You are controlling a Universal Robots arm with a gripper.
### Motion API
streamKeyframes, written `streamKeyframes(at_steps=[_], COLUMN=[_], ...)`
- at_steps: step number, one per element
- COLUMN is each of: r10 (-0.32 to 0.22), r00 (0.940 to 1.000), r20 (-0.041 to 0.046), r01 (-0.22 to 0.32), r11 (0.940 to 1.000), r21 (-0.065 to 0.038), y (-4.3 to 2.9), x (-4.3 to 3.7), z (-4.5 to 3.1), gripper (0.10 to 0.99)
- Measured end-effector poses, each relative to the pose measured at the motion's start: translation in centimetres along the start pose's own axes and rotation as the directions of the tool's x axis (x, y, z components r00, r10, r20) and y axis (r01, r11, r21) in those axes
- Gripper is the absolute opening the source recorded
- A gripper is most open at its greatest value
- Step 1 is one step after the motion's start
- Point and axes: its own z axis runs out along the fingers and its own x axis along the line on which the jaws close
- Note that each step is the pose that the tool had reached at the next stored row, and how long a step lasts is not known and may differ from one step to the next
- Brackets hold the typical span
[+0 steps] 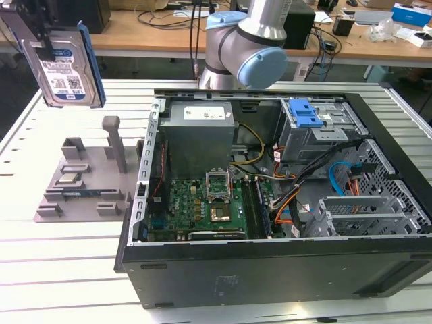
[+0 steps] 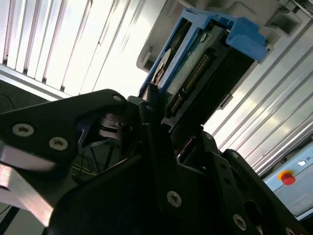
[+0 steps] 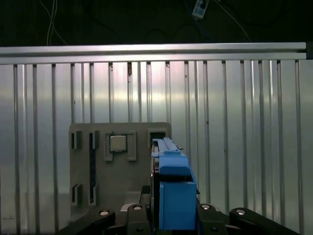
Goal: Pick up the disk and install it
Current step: 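Pick up the disk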
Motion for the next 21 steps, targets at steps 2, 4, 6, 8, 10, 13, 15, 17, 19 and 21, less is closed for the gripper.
streamKeyframes(at_steps=[2,4,6,8,10,13,15,17,19,21], r10=[0.000,0.000,0.000,0.000,0.000,0.000,0.000,0.000,0.000,0.000], r00=[1.0000,1.0000,1.0000,1.0000,1.0000,1.0000,1.0000,1.0000,1.0000,1.0000], r20=[0.0000,0.0000,0.0000,0.0000,0.0000,0.0000,0.0000,0.0000,0.0000,0.0000], r01=[0.000,0.000,0.000,0.000,0.000,0.000,0.000,0.000,0.000,0.000], r11=[1.0000,1.0000,1.0000,1.0000,1.0000,1.0000,1.0000,1.0000,1.0000,1.0000], r21=[0.000,0.000,0.000,0.000,0.000,0.000,0.000,0.000,0.000,0.000], y=[0.01,0.03,0.04,0.06,0.07,0.08,0.09,0.10,0.12,0.13], x=[-0.02,-0.03,-0.06,-0.08,-0.10,-0.13,-0.15,-0.16,-0.19,-0.22], z=[-0.50,-0.99,-1.63,-2.14,-2.54,-3.16,-3.56,-3.98,-4.65,-5.33], gripper=[0.365,0.365,0.365,0.365,0.365,0.365,0.365,0.365,0.365,0.365])
